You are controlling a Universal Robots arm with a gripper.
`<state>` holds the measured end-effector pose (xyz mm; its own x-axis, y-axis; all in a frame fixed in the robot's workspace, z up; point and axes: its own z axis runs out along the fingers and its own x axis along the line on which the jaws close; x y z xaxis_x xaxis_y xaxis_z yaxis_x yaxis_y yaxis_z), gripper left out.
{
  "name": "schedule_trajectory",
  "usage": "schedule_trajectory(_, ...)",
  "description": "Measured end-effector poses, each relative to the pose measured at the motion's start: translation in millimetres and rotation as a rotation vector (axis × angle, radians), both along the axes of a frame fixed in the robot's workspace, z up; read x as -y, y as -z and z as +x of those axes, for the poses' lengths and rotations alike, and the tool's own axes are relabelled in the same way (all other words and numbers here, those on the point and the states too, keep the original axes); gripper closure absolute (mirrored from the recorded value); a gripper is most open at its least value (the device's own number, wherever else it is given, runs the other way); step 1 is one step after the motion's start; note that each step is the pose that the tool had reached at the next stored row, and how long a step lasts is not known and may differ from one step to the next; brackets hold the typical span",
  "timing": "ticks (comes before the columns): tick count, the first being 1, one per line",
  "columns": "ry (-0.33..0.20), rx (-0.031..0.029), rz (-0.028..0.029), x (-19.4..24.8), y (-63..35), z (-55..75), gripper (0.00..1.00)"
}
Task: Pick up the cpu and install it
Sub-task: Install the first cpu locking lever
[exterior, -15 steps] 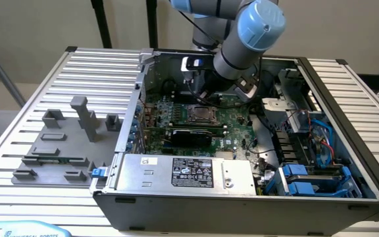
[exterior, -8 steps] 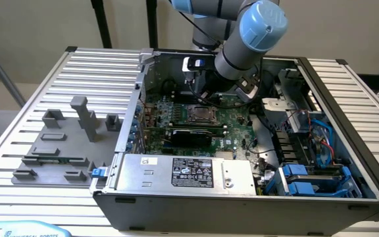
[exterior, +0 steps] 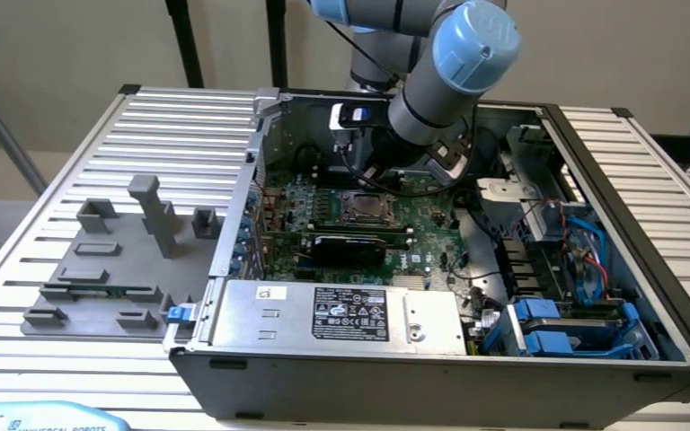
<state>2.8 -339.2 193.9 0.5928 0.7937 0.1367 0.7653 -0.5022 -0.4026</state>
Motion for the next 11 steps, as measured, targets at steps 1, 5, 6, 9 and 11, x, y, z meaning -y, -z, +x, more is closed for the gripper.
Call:
schedule_trajectory(1,0.000,0.0000,0.0000,-0.4,-0.1,-0.1,0.89)
schedule_trajectory(5,0.000,0.0000,0.0001,-2.1,-0.3,-0.2,0.89)
schedule_trajectory(6,0.000,0.0001,0.0002,-2.1,-0.3,-0.2,0.89)
schedule_trajectory(9,-0.001,0.0001,0.0002,-2.2,-0.3,-0.3,0.89)
schedule_trajectory(11,-0.002,0.0000,0.0001,-2.2,-0.3,-0.2,0.89)
